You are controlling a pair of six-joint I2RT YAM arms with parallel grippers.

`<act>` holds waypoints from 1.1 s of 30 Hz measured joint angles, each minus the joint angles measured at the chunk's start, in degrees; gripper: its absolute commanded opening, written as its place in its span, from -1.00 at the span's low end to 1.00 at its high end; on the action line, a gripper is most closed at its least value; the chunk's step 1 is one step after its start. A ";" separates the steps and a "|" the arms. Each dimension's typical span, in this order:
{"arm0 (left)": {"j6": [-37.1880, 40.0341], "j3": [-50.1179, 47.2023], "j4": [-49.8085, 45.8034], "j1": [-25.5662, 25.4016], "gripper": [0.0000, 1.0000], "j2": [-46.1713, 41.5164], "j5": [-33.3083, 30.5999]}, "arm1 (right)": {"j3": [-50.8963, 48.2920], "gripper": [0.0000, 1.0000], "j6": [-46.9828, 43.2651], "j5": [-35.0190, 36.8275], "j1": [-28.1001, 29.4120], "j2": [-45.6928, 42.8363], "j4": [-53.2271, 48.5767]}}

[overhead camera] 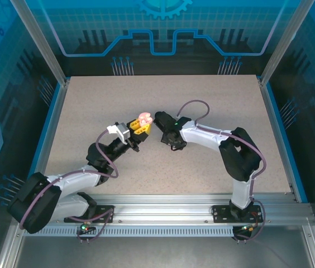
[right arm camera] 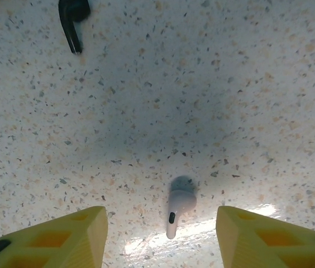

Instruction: Insert the wireless bluetooth earbuds into the charging case

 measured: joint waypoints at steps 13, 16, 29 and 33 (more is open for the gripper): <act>0.00 -0.07 0.24 0.00 -1.00 -0.61 0.00 | 0.48 -0.11 1.38 0.00 0.15 3.26 -0.72; 0.00 -0.07 0.26 0.00 -1.00 -0.63 0.00 | 0.48 -0.15 1.38 0.00 0.15 3.69 -0.70; 0.00 -0.07 0.26 0.00 -1.00 -0.63 0.00 | 0.22 -0.23 1.57 -0.11 0.04 4.85 0.68; 0.00 -0.07 0.24 0.00 -1.00 -0.63 0.00 | -0.02 -0.24 1.60 -0.24 0.04 5.29 1.05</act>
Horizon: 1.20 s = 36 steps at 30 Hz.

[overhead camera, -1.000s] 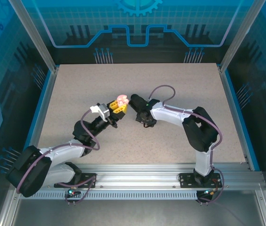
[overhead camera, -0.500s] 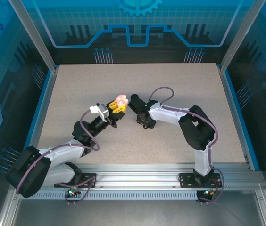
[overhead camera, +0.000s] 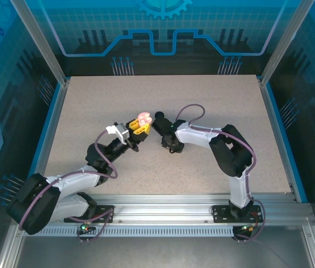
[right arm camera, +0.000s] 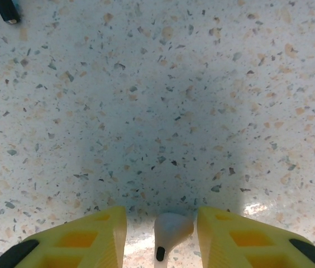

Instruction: Insert the wireless bluetooth earbuds into the charging case

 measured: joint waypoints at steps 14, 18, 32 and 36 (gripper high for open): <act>0.00 -0.39 0.02 0.00 -1.00 0.00 0.00 | -0.42 -0.35 -0.02 0.04 -0.11 0.33 0.35; 0.00 -0.42 0.00 0.00 -1.00 0.00 0.02 | -0.59 -0.41 -0.09 0.09 -0.13 0.33 0.37; 0.00 -0.42 0.00 0.00 -1.00 0.00 0.02 | -3.69 -0.62 -0.72 0.00 -0.37 -1.79 3.41; 0.00 -0.42 0.00 0.00 -1.00 0.00 0.02 | -5.11 -0.63 -1.42 -0.15 -0.37 -2.91 4.92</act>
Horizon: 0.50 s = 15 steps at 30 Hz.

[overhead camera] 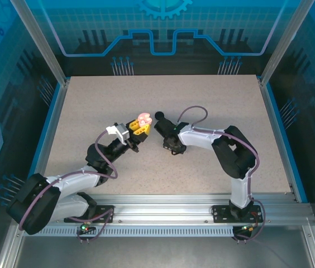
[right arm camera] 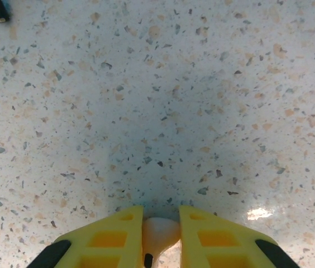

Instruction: Insert the wireless bluetooth earbuds into the charging case

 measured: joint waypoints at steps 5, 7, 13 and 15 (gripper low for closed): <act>0.00 0.00 0.00 0.00 -1.00 0.20 0.00 | -1.29 -0.65 -2.36 -0.07 0.00 -2.89 1.81; 0.00 0.00 0.00 0.00 -1.00 0.44 0.00 | -1.42 -0.65 -3.61 0.02 0.00 -5.22 2.14; 0.00 0.00 0.00 0.00 -1.00 1.01 0.00 | -1.36 -0.65 -8.22 0.85 0.00 -13.90 3.02; 0.02 0.00 0.02 0.00 -1.00 1.31 0.00 | -1.11 -0.65 -9.75 1.07 0.00 -16.24 2.97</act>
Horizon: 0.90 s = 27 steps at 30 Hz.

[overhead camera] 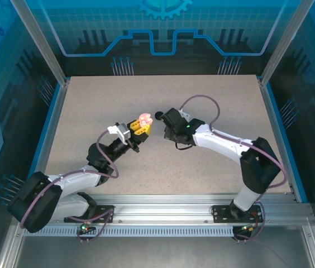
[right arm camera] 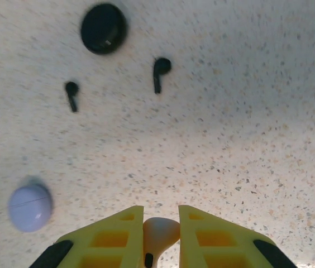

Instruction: Insert the wireless bluetooth earbuds into the charging case

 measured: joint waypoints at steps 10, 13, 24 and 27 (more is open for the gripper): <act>0.39 0.00 0.00 0.00 -1.00 1.38 0.26 | 4.92 -0.65 -8.76 1.07 0.00 -10.58 -0.33; 0.63 0.00 0.02 0.00 -1.00 1.86 0.59 | 6.95 -0.65 -11.21 1.05 0.00 -13.73 -0.50; 1.73 3.54 0.00 -0.07 -1.00 6.60 1.75 | 12.79 -0.63 -18.18 1.05 1.22 -19.78 -1.11; 1.92 4.81 0.00 -0.35 -1.00 8.13 2.19 | 13.51 -0.63 -19.26 1.07 2.97 -19.78 -1.36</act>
